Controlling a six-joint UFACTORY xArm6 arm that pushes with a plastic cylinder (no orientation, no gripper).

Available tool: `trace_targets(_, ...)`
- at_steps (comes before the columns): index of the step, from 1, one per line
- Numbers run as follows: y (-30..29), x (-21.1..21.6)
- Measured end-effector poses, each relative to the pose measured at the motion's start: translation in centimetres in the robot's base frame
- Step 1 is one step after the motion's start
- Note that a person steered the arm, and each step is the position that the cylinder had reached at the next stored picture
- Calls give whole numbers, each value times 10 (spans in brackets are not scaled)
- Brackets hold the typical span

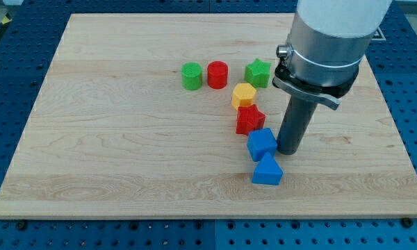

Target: Push yellow heart closer to the green star

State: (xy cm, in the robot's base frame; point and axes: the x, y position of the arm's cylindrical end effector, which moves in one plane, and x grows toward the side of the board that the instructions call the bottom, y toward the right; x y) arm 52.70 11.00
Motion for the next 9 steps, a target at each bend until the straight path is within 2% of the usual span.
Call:
trace_targets(3, -11, 0)
trace_targets(6, 22, 0)
trace_targets(8, 23, 0)
trace_targets(9, 23, -13)
